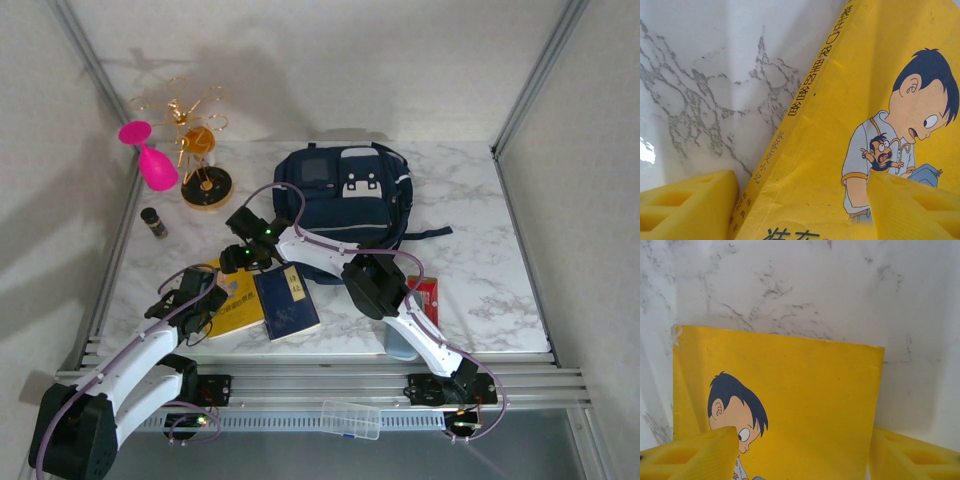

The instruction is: Pack the student bag

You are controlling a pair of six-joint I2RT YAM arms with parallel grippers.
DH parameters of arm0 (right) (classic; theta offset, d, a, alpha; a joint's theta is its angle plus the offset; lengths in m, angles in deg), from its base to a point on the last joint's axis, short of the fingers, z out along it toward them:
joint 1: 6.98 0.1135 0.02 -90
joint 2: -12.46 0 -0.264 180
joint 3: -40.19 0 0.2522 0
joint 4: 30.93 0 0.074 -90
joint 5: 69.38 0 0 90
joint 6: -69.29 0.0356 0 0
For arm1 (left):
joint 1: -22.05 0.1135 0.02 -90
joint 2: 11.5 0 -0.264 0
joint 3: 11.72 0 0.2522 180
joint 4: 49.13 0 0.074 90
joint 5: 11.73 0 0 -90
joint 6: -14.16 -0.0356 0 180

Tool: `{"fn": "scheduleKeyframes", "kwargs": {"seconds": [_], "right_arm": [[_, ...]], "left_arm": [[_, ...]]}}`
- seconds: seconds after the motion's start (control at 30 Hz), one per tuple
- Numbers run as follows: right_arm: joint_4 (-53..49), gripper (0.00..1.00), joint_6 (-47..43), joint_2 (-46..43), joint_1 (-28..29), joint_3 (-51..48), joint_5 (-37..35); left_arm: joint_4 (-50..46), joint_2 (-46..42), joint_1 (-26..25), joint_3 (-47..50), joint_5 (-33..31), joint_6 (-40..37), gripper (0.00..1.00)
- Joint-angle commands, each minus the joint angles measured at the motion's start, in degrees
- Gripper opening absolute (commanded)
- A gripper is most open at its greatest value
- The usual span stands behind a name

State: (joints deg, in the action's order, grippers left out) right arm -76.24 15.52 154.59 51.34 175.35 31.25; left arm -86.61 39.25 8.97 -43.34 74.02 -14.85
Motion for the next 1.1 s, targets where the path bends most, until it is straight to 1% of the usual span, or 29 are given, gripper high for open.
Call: {"fn": "scheduleKeyframes", "kwargs": {"seconds": [0.0, 0.07, 0.1, 0.2, 0.3, 0.5, 0.6, 0.73, 0.87, 1.07], "right_arm": [[0.4, 0.66, 1.1, -2.0, 0.9, 1.5, 5.5], [3.1, 0.65, 1.4, -3.3, 0.9, 0.5, 8.8], [2.9, 0.64, 1.6, -3.6, 1.0, 0.8, 9.1], [1.5, 0.63, 1.2, -4.7, 0.8, 1.1, 8.3], [2.2, 0.60, 1.0, -6.5, 0.9, -1.1, 8.0], [4.5, 0.49, 0.9, -9.1, 0.9, -6.1, 11.4], [6.8, 0.44, 0.8, -10.8, 0.7, -9.6, 11.6], [7.8, 0.38, 0.1, -10.6, 0.1, -11.6, 12.4], [7.7, 0.37, -2.7, -10.8, 0.0, -13.0, 11.4], [11.0, 0.35, -2.0, -12.0, -0.1, -17.4, 14.5]], "left_arm": [[2.1, 0.5, -0.6, 1.2, 1.9, 1.2, 0.69], [1.8, 0.7, -0.6, 1.2, 1.3, 1.2, 0.69], [1.7, 0.8, -0.6, 1.1, 1.0, 1.2, 0.69], [1.2, 0.8, -0.6, 1.0, 0.5, 1.0, 0.68], [0.7, 0.8, -0.6, 0.9, -0.1, 0.8, 0.68], [0.7, 1.3, -0.6, 0.9, -0.8, 0.4, 0.68], [0.8, 1.4, -0.6, 0.8, -0.8, 0.4, 0.68], [1.0, 1.6, -0.6, 0.6, -0.7, 0.3, 0.67], [1.0, 1.7, -0.7, 0.6, -0.5, 0.2, 0.67], [1.8, 1.8, -0.6, 0.8, 0.2, 0.3, 0.67]]}}
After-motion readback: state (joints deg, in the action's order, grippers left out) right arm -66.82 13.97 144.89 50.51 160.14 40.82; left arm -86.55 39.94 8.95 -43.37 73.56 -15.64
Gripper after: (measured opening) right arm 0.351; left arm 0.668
